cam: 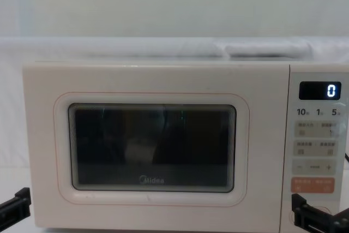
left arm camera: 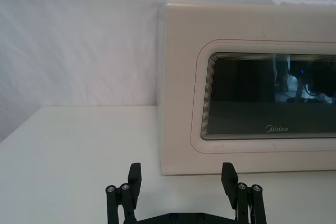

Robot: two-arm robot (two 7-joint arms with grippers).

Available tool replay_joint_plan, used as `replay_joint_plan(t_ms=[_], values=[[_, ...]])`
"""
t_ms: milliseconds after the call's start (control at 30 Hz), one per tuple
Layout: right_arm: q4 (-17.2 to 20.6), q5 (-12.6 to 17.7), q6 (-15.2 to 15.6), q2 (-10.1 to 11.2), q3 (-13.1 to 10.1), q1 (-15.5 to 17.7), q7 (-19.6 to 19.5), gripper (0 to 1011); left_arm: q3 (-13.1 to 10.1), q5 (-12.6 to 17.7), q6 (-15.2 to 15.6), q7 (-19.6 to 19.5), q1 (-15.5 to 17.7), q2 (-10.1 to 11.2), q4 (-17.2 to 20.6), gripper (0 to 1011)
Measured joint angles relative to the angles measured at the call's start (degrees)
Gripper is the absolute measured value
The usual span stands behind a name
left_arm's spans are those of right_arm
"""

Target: Press the button to open the microwave door with one hand; close the microwave door with the other hand.

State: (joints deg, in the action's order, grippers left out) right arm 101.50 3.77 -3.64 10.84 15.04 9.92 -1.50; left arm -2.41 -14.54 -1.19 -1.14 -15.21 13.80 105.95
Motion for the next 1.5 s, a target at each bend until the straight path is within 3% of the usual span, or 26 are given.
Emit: replay_joint_plan(t_ms=[1067, 1200, 1500], values=[[0.00, 0.00, 0.00, 0.00, 0.00, 0.00, 0.00, 1002, 0.00, 0.00, 0.00, 0.00, 0.00, 0.00, 0.00, 1001], [0.00, 0.00, 0.00, 0.00, 0.00, 0.01, 0.00, 944, 0.00, 0.00, 0.00, 0.00, 0.00, 0.00, 0.00, 1001], [0.00, 0.00, 0.00, 0.00, 0.00, 0.00, 0.01, 694, 0.00, 0.00, 0.00, 0.00, 0.00, 0.00, 0.00, 1001]])
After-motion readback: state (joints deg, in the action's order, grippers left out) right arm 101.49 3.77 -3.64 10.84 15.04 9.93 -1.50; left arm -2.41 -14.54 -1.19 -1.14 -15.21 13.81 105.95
